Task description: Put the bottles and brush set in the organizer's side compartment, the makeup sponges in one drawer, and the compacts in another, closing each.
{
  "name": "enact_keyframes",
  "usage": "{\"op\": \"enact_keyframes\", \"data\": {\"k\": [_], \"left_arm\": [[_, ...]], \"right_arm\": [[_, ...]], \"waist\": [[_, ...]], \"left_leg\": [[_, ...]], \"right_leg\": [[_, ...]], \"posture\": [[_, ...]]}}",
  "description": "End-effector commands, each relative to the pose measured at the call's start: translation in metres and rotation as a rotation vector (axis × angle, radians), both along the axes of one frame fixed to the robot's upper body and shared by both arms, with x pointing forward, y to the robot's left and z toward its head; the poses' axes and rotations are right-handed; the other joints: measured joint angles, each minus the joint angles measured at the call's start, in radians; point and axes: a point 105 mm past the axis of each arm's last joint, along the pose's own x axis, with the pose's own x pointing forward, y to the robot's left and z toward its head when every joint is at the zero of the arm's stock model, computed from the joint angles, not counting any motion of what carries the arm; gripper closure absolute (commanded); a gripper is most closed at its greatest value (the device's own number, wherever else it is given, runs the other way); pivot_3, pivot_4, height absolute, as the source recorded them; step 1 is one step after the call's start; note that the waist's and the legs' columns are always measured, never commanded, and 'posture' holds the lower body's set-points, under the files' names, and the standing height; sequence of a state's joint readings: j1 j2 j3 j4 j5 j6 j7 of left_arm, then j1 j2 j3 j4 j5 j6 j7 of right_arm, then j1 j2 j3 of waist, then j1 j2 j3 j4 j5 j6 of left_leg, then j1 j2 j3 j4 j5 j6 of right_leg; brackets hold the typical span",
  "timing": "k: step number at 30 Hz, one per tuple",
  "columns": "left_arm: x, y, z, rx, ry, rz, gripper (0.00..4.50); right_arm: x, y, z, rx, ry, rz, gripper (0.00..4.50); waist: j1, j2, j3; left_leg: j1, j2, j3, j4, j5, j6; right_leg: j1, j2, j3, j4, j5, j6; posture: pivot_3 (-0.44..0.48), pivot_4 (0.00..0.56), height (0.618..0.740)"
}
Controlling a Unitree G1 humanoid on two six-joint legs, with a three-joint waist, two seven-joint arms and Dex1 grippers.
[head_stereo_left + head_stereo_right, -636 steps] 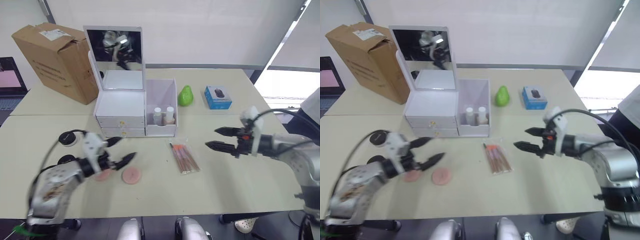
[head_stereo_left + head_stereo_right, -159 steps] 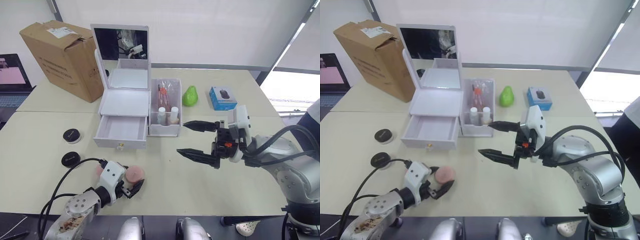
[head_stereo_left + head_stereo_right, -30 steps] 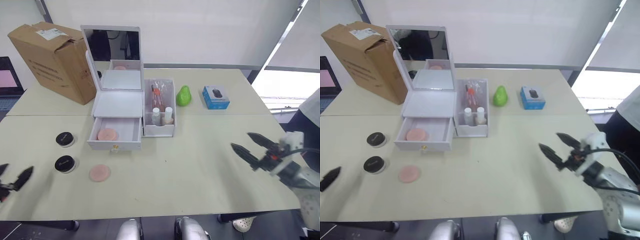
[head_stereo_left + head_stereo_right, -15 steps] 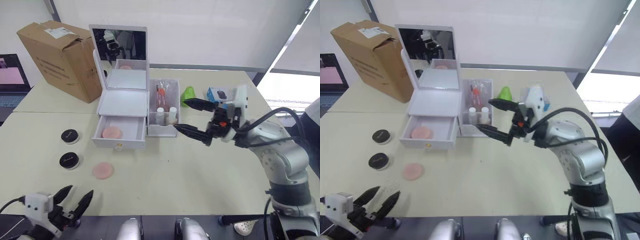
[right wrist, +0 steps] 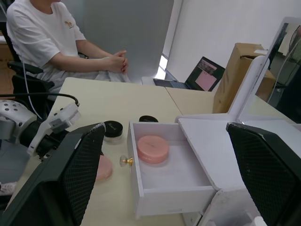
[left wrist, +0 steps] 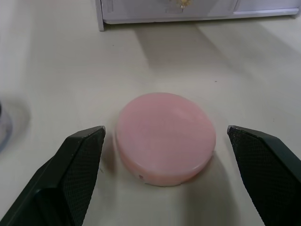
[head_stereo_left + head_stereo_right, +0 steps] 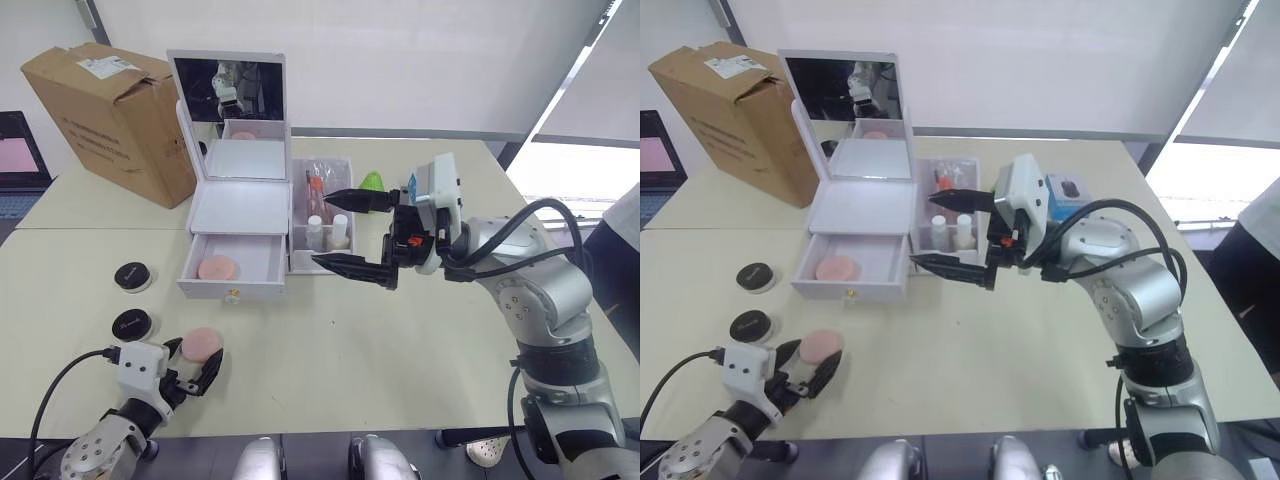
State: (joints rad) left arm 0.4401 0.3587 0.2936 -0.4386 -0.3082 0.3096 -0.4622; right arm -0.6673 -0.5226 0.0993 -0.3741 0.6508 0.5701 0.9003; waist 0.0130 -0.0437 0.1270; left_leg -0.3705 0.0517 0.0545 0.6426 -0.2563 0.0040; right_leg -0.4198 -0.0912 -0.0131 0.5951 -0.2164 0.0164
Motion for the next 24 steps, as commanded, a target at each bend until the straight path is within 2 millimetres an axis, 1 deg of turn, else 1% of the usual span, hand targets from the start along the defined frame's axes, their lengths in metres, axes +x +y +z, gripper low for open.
{"op": "enact_keyframes", "data": {"k": [1,3,8,11,14,17,20,24], "left_arm": [[0.001,0.002,-0.005,0.042,0.036,-0.004,0.03],[-0.001,-0.001,-0.010,0.031,0.065,-0.028,0.03],[0.002,0.000,-0.008,0.036,0.043,-0.022,0.03],[0.004,-0.001,-0.005,0.030,0.021,-0.020,0.59],[0.006,-0.002,-0.004,0.025,0.011,-0.025,1.48],[0.008,-0.003,0.000,0.016,-0.024,-0.025,1.54],[0.010,0.009,0.016,0.023,-0.108,0.016,1.54],[0.016,0.044,0.055,0.093,-0.258,0.104,1.54]], "right_arm": [[-0.008,0.001,0.015,0.017,-0.062,0.013,0.00],[-0.008,0.000,0.013,0.014,-0.056,0.006,0.00],[-0.008,-0.001,0.009,0.004,-0.039,-0.004,0.00],[-0.007,-0.001,0.008,0.002,-0.032,-0.008,0.00],[-0.007,-0.001,0.005,-0.006,-0.024,-0.013,0.00],[-0.007,-0.001,0.002,-0.010,-0.015,-0.017,0.00],[-0.007,-0.002,0.000,-0.014,-0.007,-0.021,0.00],[-0.006,-0.004,-0.002,-0.016,0.001,-0.028,0.00]], "waist": [[0.000,0.000,0.000],[0.000,0.002,-0.001],[0.001,0.005,-0.002],[0.001,0.006,-0.002],[0.002,0.005,-0.002],[0.003,0.005,-0.002],[0.001,0.005,-0.003],[0.000,0.003,-0.001]], "left_leg": [[0.000,0.000,0.000,0.000,0.000,0.000],[0.000,0.000,0.000,0.000,0.000,0.000],[0.000,0.000,0.001,0.000,0.000,0.000],[0.000,0.000,0.000,0.000,0.000,0.000],[0.000,0.000,0.000,0.000,0.000,0.000],[0.000,0.000,0.001,0.000,0.000,0.000],[0.000,0.000,0.000,0.000,0.000,0.000],[-0.002,0.001,-0.001,0.000,0.000,0.000]], "right_leg": [[0.000,0.000,0.000,0.000,0.000,0.000],[0.000,0.000,0.000,0.000,0.000,0.000],[0.000,-0.001,0.000,0.000,0.000,0.000],[0.000,-0.001,0.000,0.000,0.000,0.000],[0.000,-0.001,0.000,0.000,0.000,0.000],[0.000,-0.002,0.000,0.000,0.000,0.000],[0.000,-0.001,0.000,0.000,0.000,0.000],[-0.001,0.000,-0.001,0.000,0.001,-0.001]], "posture": [[0.000,0.150,0.740],[0.000,0.150,0.740],[0.000,0.150,0.740],[0.000,0.150,0.740],[0.000,0.150,0.740],[0.000,0.150,0.740],[0.000,0.150,0.740],[0.000,0.150,0.740]]}}
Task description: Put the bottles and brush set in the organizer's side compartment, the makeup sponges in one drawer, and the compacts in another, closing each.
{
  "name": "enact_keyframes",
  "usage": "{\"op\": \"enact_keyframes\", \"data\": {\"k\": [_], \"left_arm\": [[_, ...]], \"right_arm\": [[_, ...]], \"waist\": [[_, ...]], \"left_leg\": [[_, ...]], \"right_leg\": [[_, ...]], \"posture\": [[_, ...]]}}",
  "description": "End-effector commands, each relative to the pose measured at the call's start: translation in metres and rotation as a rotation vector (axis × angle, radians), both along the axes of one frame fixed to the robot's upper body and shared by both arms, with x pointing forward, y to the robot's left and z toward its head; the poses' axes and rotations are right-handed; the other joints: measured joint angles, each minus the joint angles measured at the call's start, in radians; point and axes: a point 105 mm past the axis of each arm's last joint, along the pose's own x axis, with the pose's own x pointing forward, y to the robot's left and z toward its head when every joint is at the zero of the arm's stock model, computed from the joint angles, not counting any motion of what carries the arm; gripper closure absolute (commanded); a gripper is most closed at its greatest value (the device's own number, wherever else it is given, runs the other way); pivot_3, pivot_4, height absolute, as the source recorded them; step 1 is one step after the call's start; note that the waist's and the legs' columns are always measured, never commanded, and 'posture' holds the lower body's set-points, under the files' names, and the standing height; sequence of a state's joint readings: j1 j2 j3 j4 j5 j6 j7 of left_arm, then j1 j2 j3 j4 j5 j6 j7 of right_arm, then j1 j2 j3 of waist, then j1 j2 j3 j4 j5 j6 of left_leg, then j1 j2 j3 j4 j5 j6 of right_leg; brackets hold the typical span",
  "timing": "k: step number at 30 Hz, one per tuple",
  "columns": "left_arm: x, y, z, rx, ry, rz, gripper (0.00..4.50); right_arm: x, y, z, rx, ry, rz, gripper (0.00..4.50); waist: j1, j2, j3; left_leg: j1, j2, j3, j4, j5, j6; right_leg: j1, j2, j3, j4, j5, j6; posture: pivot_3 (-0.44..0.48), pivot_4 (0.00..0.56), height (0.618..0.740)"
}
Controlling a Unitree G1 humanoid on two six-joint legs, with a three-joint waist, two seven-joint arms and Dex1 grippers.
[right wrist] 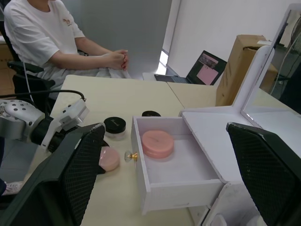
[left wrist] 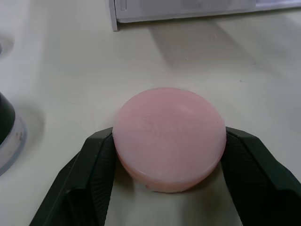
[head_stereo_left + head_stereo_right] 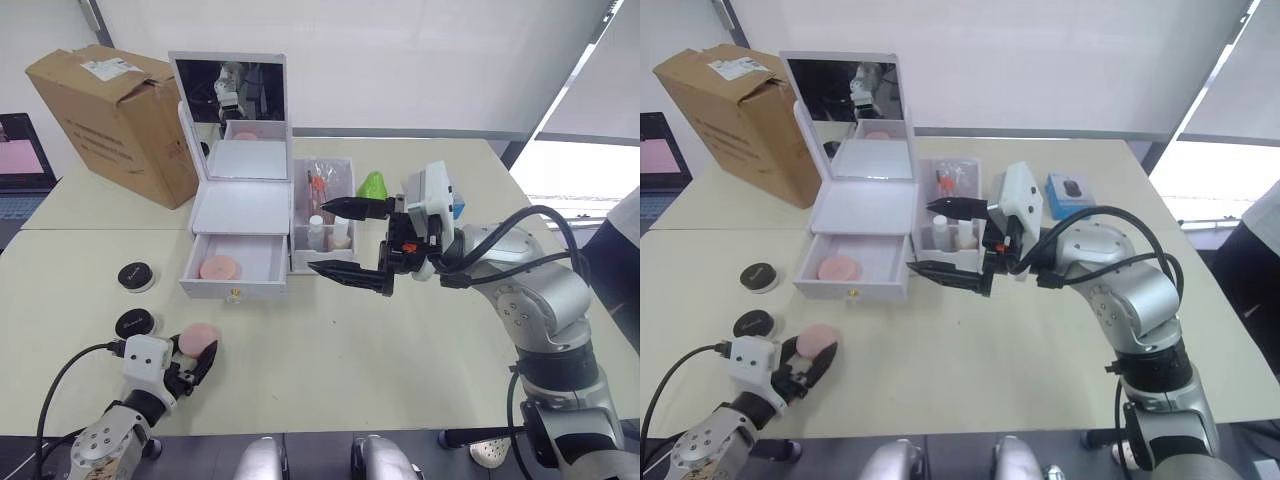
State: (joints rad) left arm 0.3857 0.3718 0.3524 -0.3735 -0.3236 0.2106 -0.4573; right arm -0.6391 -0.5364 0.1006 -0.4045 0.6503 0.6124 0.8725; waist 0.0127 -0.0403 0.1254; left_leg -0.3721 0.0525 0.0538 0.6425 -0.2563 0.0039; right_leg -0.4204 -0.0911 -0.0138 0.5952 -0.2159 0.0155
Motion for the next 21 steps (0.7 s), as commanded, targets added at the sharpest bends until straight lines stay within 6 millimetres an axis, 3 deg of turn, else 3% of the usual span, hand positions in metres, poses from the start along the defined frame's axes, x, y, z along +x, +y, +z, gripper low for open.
{"op": "enact_keyframes", "data": {"k": [1,5,8,16,21], "left_arm": [[0.007,0.032,0.047,0.081,-0.171,0.072,1.54],[0.016,0.059,0.079,0.172,-0.227,0.091,1.54],[0.029,0.062,0.102,0.197,-0.257,0.028,1.54],[0.065,-0.011,0.145,0.137,-0.212,-0.505,1.54],[0.076,-0.049,0.137,0.155,-0.109,-0.775,1.54]], "right_arm": [[-0.006,-0.002,0.006,0.009,-0.034,0.004,0.00],[-0.006,-0.001,0.008,0.016,-0.036,0.002,0.00],[-0.007,-0.001,0.009,0.015,-0.038,0.001,0.00],[-0.006,0.001,0.007,0.013,-0.034,-0.005,0.00],[-0.006,0.002,0.005,0.014,-0.031,-0.012,0.00]], "waist": [[0.000,0.000,0.000],[0.000,0.000,0.000],[0.002,0.000,0.001],[0.004,0.000,0.001],[-0.003,-0.001,0.001]], "left_leg": [[0.000,0.000,0.000,0.000,0.000,0.000],[0.000,0.000,0.000,0.000,0.000,0.000],[0.000,0.000,0.000,0.000,0.000,0.000],[0.000,0.000,0.001,0.000,0.000,0.000],[-0.001,-0.001,0.001,0.000,0.000,0.000]], "right_leg": [[0.000,0.000,-0.001,0.000,0.000,0.000],[-0.001,0.000,-0.001,0.000,0.000,0.000],[0.000,0.000,-0.001,0.000,0.000,0.000],[0.000,-0.001,-0.002,-0.001,0.000,-0.001],[0.003,0.002,0.001,0.000,0.003,-0.004]], "posture": [[0.000,0.150,0.740],[0.000,0.150,0.740],[0.000,0.150,0.740],[0.000,0.150,0.740],[0.000,0.150,0.740]]}}
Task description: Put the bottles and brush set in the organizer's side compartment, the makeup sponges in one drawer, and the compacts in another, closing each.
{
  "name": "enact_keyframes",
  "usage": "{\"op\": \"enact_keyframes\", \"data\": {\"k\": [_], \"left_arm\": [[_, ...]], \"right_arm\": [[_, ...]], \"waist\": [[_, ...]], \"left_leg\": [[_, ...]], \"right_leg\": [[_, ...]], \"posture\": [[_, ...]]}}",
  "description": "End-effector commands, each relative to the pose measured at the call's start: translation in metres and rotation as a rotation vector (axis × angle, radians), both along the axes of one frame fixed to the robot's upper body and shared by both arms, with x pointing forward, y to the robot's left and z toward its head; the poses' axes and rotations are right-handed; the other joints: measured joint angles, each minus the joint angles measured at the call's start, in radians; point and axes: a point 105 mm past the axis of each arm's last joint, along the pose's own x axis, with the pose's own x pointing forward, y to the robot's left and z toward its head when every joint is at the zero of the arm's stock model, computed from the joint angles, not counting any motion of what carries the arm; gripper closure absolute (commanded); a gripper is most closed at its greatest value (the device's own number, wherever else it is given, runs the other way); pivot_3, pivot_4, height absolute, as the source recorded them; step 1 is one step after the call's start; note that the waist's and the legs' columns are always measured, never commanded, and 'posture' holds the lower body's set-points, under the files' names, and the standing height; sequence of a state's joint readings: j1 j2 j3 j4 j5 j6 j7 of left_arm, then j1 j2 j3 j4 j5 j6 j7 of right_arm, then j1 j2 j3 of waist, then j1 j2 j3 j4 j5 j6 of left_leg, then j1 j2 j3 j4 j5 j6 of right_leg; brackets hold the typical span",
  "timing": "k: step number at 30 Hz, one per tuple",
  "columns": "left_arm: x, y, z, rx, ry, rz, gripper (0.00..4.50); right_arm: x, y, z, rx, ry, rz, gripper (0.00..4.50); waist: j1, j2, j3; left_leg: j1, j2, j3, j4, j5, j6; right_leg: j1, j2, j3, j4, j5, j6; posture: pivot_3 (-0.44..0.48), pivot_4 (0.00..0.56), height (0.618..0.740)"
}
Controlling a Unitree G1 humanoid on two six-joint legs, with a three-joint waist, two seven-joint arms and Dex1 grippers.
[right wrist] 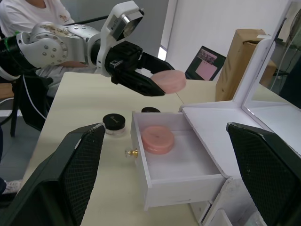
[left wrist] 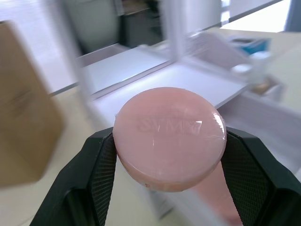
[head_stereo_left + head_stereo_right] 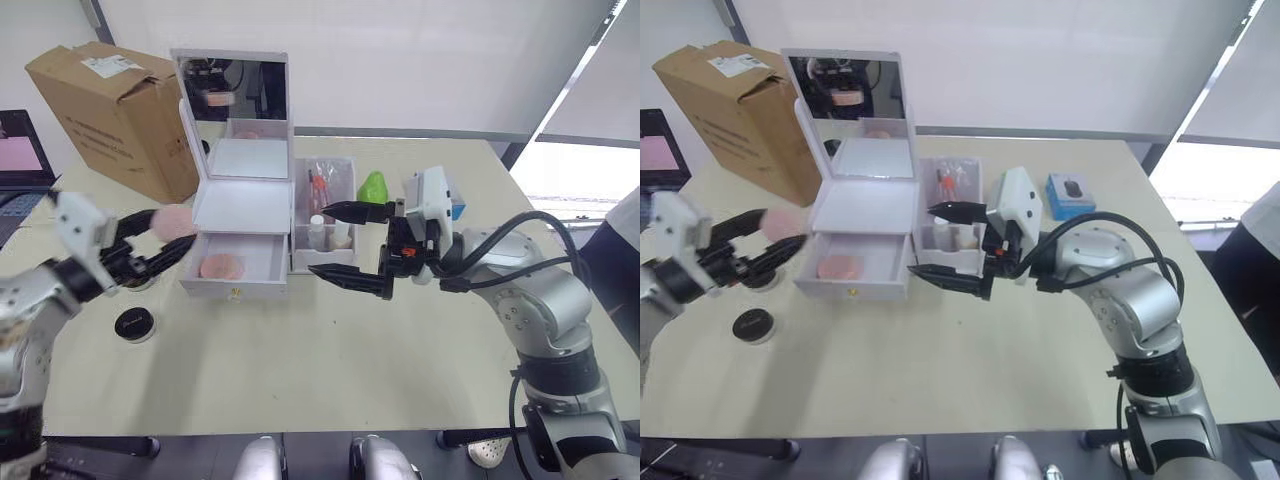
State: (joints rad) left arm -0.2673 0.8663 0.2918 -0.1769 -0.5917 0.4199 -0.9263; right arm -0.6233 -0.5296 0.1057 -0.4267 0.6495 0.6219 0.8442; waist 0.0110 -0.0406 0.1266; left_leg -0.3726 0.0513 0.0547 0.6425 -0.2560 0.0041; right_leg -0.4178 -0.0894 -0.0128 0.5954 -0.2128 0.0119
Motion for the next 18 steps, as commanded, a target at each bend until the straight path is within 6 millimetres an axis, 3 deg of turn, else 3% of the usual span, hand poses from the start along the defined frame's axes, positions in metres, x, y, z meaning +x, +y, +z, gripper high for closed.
{"op": "enact_keyframes", "data": {"k": [1,8,13,18], "left_arm": [[0.002,-0.019,-0.009,0.057,0.068,-0.146,1.54],[0.021,-0.031,-0.017,0.117,0.108,-0.213,1.54],[0.023,-0.044,-0.020,0.125,0.130,-0.290,1.54],[0.026,-0.044,-0.025,0.145,0.142,-0.290,1.54]], "right_arm": [[-0.004,0.001,0.007,0.008,-0.039,-0.001,0.00],[-0.004,-0.001,0.008,0.012,-0.049,-0.036,0.00],[-0.005,-0.004,0.006,0.011,-0.044,-0.066,0.00],[-0.005,-0.004,0.006,0.012,-0.045,-0.082,0.00]], "waist": [[-0.002,-0.001,-0.001],[-0.005,-0.003,-0.002],[0.001,-0.004,-0.002],[0.000,-0.005,-0.003]], "left_leg": [[0.000,0.000,0.000,0.000,0.000,0.000],[0.001,0.000,-0.004,0.000,0.000,0.001],[0.001,0.000,-0.004,0.000,0.000,0.001],[0.001,0.000,-0.004,0.001,0.000,0.001]], "right_leg": [[0.000,0.001,0.001,0.000,0.000,0.000],[0.000,0.006,0.004,0.000,-0.002,0.003],[0.000,0.006,0.005,-0.001,-0.002,0.003],[-0.001,0.006,0.006,0.000,-0.001,0.002]], "posture": [[0.000,0.150,0.740],[0.000,0.150,0.740],[0.000,0.150,0.740],[0.000,0.150,0.740]]}}
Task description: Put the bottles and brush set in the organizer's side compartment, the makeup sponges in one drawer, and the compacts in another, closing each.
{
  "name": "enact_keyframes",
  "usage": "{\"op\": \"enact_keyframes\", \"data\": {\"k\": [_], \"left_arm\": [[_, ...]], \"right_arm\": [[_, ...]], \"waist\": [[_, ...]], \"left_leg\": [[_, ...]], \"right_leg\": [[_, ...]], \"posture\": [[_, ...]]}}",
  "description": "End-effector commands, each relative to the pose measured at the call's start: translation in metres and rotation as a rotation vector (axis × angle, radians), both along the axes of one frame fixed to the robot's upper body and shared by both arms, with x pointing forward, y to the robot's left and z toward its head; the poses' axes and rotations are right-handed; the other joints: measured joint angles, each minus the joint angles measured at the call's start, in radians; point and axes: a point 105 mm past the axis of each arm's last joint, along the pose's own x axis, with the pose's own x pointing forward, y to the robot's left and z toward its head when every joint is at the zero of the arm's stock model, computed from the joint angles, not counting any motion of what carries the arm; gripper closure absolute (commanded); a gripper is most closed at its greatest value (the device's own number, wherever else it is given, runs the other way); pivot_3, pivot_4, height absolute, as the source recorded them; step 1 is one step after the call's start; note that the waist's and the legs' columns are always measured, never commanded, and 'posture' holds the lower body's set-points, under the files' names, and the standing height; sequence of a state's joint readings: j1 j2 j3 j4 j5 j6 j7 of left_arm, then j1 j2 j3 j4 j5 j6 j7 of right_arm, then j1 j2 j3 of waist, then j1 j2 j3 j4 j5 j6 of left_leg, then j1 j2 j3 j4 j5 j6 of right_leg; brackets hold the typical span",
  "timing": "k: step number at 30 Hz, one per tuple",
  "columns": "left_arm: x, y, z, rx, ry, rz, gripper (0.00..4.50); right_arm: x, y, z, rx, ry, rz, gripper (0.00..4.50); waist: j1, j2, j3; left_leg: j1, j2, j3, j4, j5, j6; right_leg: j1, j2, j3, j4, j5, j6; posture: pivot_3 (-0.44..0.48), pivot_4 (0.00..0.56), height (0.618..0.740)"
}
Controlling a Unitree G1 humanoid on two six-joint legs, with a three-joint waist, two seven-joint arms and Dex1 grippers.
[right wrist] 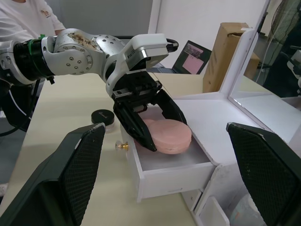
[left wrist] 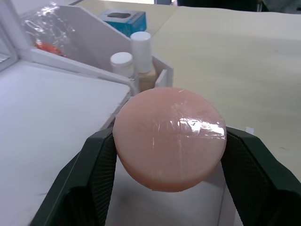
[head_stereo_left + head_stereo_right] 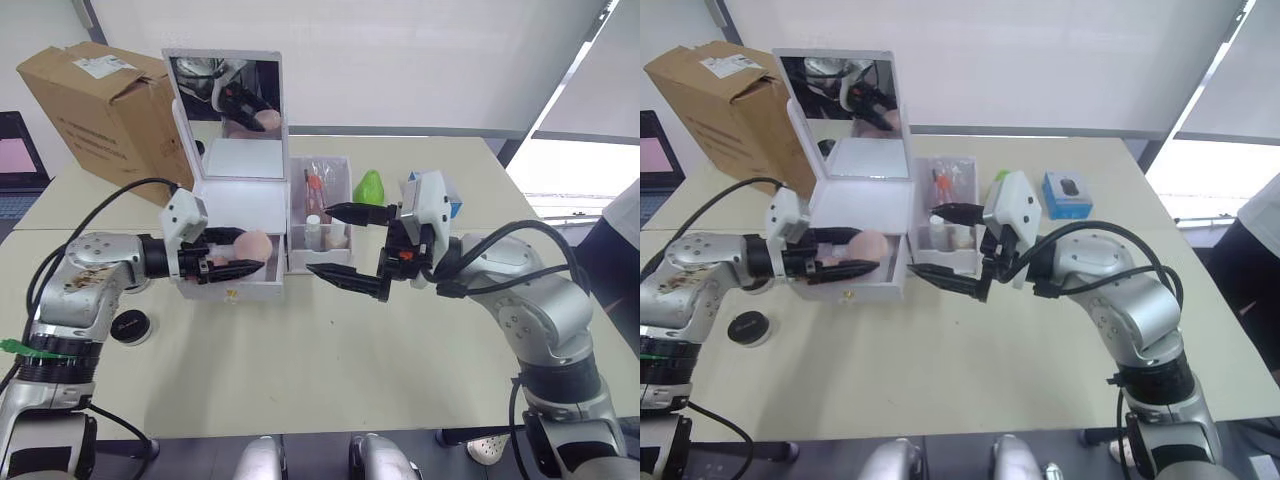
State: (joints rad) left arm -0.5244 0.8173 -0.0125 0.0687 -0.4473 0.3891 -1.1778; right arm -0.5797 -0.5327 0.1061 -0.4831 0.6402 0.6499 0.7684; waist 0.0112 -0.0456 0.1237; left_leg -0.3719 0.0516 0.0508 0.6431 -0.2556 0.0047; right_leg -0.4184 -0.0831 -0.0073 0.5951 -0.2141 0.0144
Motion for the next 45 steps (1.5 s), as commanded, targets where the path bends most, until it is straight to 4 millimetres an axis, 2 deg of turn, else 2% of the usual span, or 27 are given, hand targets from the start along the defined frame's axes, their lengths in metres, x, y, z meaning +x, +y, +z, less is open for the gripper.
{"op": "enact_keyframes", "data": {"k": [1,11,13,16,22,26,29,32,36,44,45], "left_arm": [[0.003,0.000,0.010,0.018,-0.046,-0.008,1.54],[0.006,-0.004,0.011,-0.014,-0.040,-0.003,1.54],[0.008,-0.004,0.014,-0.032,-0.046,0.013,0.84],[0.007,-0.002,0.017,-0.041,-0.038,0.016,0.02],[0.001,0.011,0.035,-0.050,-0.056,0.026,0.02],[-0.011,0.022,0.053,-0.075,-0.057,0.017,0.02],[-0.024,0.035,0.057,-0.052,-0.021,0.011,0.02],[-0.049,0.048,0.048,-0.034,0.098,-0.002,0.59],[-0.074,0.057,0.023,0.037,0.218,-0.011,1.85],[-0.066,0.058,-0.011,0.062,0.206,0.053,4.47],[-0.062,0.057,-0.012,0.063,0.189,0.064,4.49]], "right_arm": [[-0.004,-0.003,0.012,0.013,-0.057,-0.017,0.00],[-0.005,-0.004,0.012,0.017,-0.057,-0.029,0.00],[-0.004,-0.004,0.012,0.017,-0.057,-0.032,0.00],[-0.004,-0.004,0.012,0.019,-0.057,-0.038,0.00],[-0.004,-0.005,0.012,0.023,-0.054,-0.038,0.00],[-0.003,-0.005,0.010,0.022,-0.051,-0.040,0.00],[-0.003,-0.005,0.010,0.023,-0.049,-0.041,0.00],[-0.004,-0.006,0.008,0.025,-0.046,-0.046,0.00],[-0.005,-0.006,0.007,0.027,-0.045,-0.048,0.00],[-0.005,-0.005,0.008,0.029,-0.049,-0.045,0.00],[-0.005,-0.005,0.008,0.028,-0.049,-0.044,0.00]], "waist": [[0.000,0.000,0.000],[0.001,0.000,0.000],[0.000,0.000,0.000],[0.000,0.000,0.000],[-0.001,-0.001,0.000],[-0.001,0.000,0.000],[-0.003,0.000,0.000],[-0.007,0.002,0.001],[-0.009,0.006,0.004],[0.007,0.006,0.004],[0.007,0.006,0.004]], "left_leg": [[0.000,0.000,0.000,0.000,0.000,0.000],[0.000,0.000,-0.001,0.000,0.000,0.000],[0.000,0.000,-0.001,0.000,0.000,0.000],[0.000,0.000,-0.001,0.000,0.000,0.000],[0.001,0.000,-0.003,0.000,0.000,0.001],[0.002,0.000,-0.003,0.000,0.000,0.001],[0.002,0.000,-0.003,0.000,0.000,0.001],[0.003,0.000,-0.003,0.000,0.000,0.001],[0.004,0.000,-0.002,0.000,0.000,0.001],[0.002,0.001,0.003,0.000,0.000,0.000],[0.002,0.001,0.003,0.000,0.000,0.000]], "right_leg": [[0.000,0.000,0.000,0.000,0.000,0.000],[0.000,0.001,0.001,0.000,0.000,0.000],[0.000,0.001,0.001,0.000,0.000,0.000],[0.000,0.002,0.002,0.000,0.000,0.001],[0.000,0.006,0.007,0.000,0.000,0.001],[0.000,0.006,0.008,0.000,0.000,0.001],[-0.001,0.007,0.009,0.000,0.000,0.001],[-0.001,0.007,0.010,0.001,0.000,0.001],[-0.002,0.007,0.011,0.001,0.000,0.000],[-0.005,0.003,0.010,-0.001,-0.001,0.000],[-0.004,0.004,0.010,-0.001,-0.001,0.000]], "posture": [[0.000,0.150,0.740],[0.000,0.150,0.740],[0.000,0.150,0.740],[0.000,0.150,0.740],[0.000,0.150,0.740],[0.000,0.150,0.740],[0.000,0.150,0.740],[0.000,0.150,0.740],[0.000,0.150,0.740],[0.000,0.150,0.740],[0.000,0.150,0.740]]}}
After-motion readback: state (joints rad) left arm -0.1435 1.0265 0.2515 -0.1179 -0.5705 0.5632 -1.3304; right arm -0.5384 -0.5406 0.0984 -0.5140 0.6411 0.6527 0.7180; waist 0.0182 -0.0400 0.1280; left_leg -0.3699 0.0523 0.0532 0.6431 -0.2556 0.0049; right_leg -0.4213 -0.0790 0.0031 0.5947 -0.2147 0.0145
